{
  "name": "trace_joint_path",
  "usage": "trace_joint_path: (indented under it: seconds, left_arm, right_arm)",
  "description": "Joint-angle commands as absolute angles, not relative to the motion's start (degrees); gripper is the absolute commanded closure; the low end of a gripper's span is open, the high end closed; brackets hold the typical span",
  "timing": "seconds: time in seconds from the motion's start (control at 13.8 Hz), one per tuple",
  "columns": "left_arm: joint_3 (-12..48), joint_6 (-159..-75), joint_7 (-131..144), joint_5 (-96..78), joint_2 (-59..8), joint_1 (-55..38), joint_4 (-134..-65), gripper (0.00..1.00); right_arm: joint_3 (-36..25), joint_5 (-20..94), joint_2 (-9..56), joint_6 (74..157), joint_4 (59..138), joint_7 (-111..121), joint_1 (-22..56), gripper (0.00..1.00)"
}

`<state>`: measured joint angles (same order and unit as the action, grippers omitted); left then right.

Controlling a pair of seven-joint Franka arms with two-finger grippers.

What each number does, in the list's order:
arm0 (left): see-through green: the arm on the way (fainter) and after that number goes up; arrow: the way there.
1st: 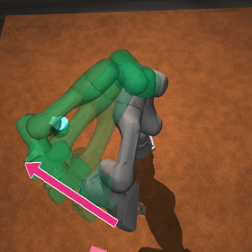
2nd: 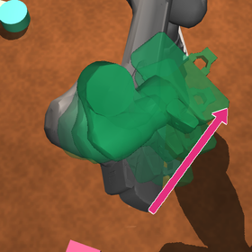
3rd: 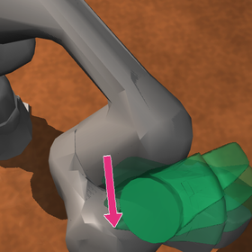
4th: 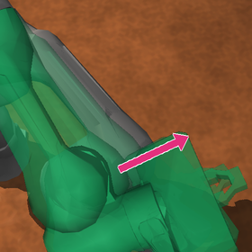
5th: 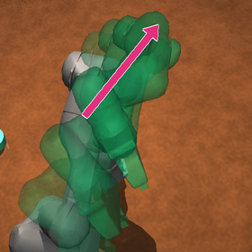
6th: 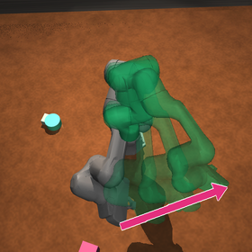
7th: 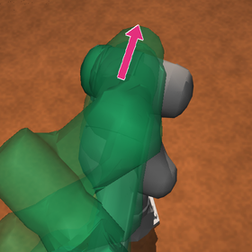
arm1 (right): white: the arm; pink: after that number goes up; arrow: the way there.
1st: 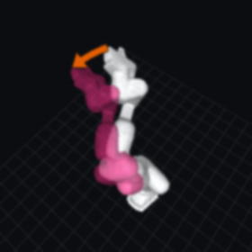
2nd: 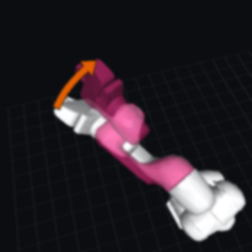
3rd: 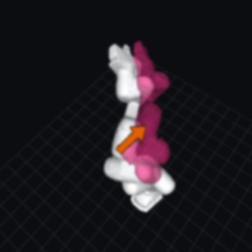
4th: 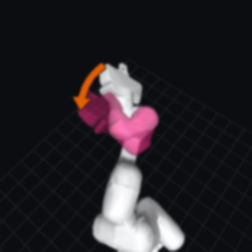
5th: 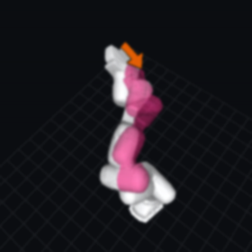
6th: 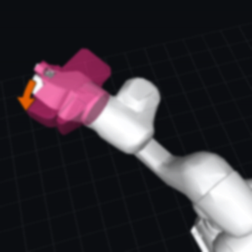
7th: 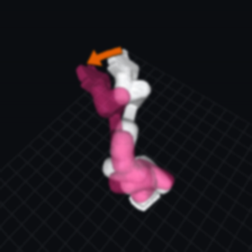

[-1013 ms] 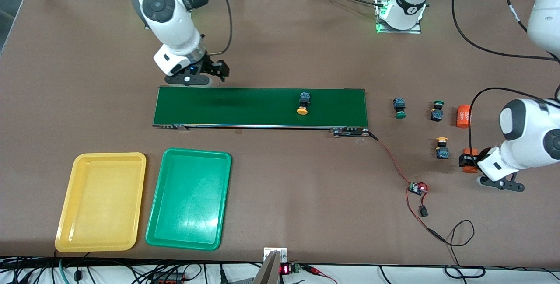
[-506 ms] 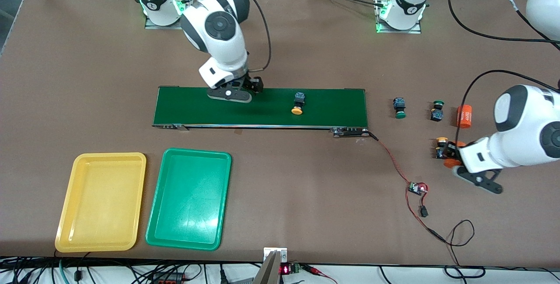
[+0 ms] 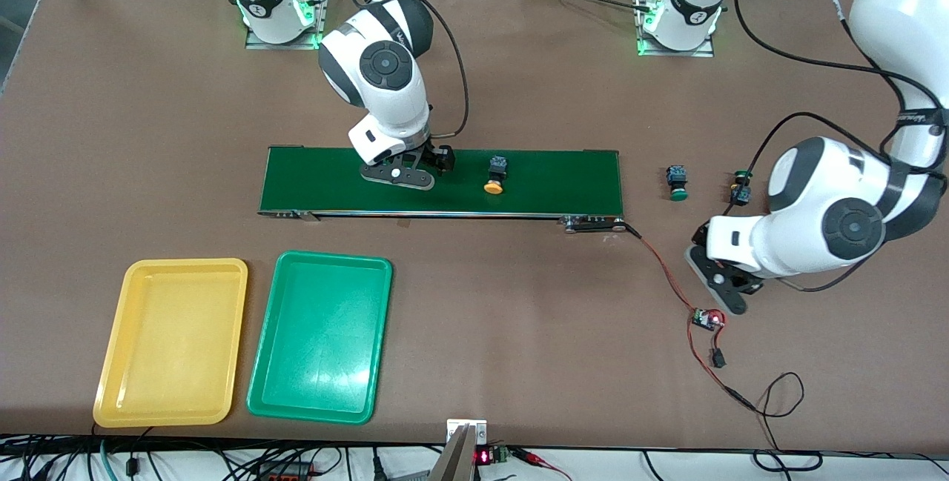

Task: Sort buttons by color to trays
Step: 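Grasp the orange cylinder with the left gripper while the right gripper reaches the belt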

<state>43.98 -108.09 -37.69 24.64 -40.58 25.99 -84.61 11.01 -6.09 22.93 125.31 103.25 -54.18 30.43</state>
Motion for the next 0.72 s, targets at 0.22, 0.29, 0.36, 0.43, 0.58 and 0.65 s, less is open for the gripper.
trace_joint_path:
  seconds: [0.22, 0.29, 0.36, 0.43, 0.58, 0.65]
  left_arm:
    - [46.0, -107.2, -51.7, 25.0, -40.7, 24.4, -84.4, 0.88]
    - [46.5, -107.1, -52.8, 25.0, -40.7, 24.3, -84.5, 0.88]
    - [47.2, -107.0, -53.8, 25.0, -40.7, 24.2, -85.0, 0.88]
    - [47.9, -106.6, -54.4, 24.9, -40.8, 24.1, -85.1, 0.88]
    - [49.1, -106.5, -54.3, 24.9, -40.9, 23.6, -85.7, 0.88]
    - [49.3, -106.4, -54.2, 24.8, -41.0, 22.9, -86.0, 0.88]
  right_arm:
    - [10.8, -6.8, 23.6, 124.6, 101.8, -55.7, 31.0, 0.0]
    - [10.8, -6.7, 23.9, 124.6, 101.8, -55.7, 31.0, 0.0]
    - [10.8, -6.7, 23.9, 124.6, 101.8, -56.2, 31.0, 0.0]
    - [10.8, -6.7, 24.1, 124.7, 101.7, -57.2, 31.0, 0.0]
    - [10.8, -6.8, 24.5, 124.9, 101.6, -57.7, 31.1, 0.0]
    - [10.8, -6.8, 24.9, 125.2, 101.5, -57.7, 31.2, 0.0]
